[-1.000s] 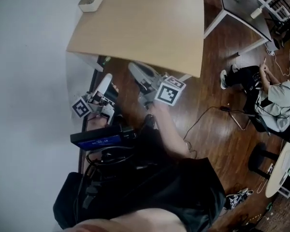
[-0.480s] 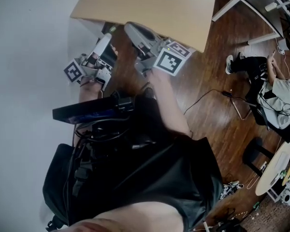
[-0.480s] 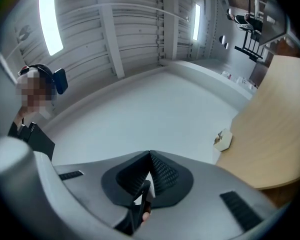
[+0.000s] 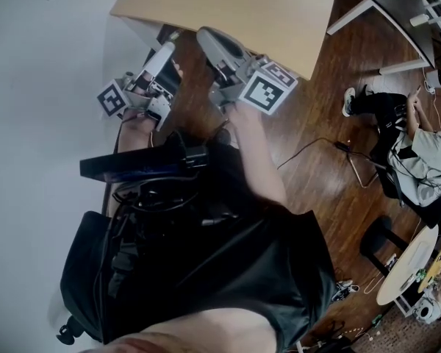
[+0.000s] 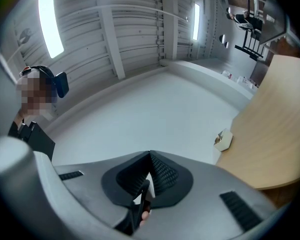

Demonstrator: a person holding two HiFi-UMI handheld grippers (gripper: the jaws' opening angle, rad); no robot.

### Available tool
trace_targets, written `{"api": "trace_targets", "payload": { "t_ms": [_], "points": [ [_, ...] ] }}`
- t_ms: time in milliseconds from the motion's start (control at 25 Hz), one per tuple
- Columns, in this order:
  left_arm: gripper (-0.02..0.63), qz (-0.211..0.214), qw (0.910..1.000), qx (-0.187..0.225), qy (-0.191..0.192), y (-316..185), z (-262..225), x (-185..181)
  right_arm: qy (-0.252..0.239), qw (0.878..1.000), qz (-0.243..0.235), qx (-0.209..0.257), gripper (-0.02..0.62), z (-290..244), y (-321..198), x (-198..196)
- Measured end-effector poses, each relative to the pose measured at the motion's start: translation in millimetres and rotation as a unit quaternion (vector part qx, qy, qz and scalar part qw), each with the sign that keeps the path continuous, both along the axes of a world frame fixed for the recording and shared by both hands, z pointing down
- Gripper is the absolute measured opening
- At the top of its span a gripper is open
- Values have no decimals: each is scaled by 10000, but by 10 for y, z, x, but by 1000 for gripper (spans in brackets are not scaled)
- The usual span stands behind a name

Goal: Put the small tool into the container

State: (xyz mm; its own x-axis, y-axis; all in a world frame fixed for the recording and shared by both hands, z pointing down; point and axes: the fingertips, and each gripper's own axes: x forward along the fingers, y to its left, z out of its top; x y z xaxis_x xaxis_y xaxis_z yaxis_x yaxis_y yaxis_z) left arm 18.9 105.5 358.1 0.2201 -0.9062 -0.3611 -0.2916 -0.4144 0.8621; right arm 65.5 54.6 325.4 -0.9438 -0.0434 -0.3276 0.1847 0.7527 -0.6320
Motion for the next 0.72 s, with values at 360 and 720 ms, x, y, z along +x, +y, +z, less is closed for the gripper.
{"api": "trace_targets", "payload": {
  "t_ms": [360, 720],
  "points": [
    [2, -72, 9999, -91, -97, -7, -28, 10, -119, 9999, -123, 21, -18, -59, -4, -26],
    [2, -93, 9997, -168, -123, -5, -43, 17, -131, 9997, -207, -39, -18, -70, 15, -53]
  ]
}}
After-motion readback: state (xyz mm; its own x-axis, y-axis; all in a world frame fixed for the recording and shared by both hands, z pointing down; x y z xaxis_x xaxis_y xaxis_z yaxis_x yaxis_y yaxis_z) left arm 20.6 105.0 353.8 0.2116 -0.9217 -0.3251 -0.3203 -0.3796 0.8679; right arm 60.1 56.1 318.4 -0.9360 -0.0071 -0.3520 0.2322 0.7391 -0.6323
